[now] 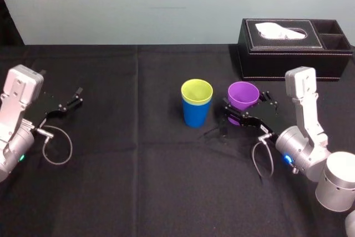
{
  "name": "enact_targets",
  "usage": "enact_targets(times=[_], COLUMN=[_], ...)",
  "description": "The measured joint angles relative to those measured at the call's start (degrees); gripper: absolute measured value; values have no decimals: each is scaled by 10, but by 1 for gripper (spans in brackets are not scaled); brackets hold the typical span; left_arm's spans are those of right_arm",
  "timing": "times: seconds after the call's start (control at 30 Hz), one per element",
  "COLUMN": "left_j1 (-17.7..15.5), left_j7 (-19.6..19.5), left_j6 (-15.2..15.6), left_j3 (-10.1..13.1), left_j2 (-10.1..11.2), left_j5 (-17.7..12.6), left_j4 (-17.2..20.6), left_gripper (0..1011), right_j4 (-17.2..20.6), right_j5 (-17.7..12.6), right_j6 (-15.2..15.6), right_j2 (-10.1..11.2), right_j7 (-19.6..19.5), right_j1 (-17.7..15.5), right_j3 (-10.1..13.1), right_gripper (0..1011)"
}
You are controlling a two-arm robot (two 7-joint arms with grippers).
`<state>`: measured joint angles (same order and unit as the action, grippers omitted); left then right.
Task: Stack the three plastic cups sequentially using one hand.
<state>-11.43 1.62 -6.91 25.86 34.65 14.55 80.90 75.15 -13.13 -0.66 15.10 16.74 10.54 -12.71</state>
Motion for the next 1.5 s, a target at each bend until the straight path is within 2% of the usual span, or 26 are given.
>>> enact_targets(times=[0.13,0.23,0.47,0.73,0.87,0.93,1.13,1.4,1.5], left_j1=[0,0,0,0,0,0,0,0,0], left_j7=[0,0,0,0,0,0,0,0,0], left_j6=[0,0,0,0,0,0,0,0,0], left_j3=[0,0,0,0,0,0,0,0,0], left_j2=[0,0,0,0,0,0,0,0,0], left_j5=[0,0,0,0,0,0,0,0,0], left_j4=[0,0,0,0,0,0,0,0,0], left_gripper=[1012,1012,1011,1011,1011,1011,1012,1011,1011], right_j4=[1,1,2,3,26,53,99,163,175], right_j5=[0,-1,-1,-1,-5,-12,-21,-35,-39], right_j6=[1,1,1,1,14,36,70,110,116], right_j2=[1,1,1,2,8,15,28,44,47], right_j7=[0,0,0,0,2,5,8,18,20], right_j1=[-1,-1,-2,-3,-8,-10,-13,-7,-4], right_j3=[0,0,1,1,5,9,11,0,-5], right_gripper=[1003,965,784,736,728,728,728,728,728])
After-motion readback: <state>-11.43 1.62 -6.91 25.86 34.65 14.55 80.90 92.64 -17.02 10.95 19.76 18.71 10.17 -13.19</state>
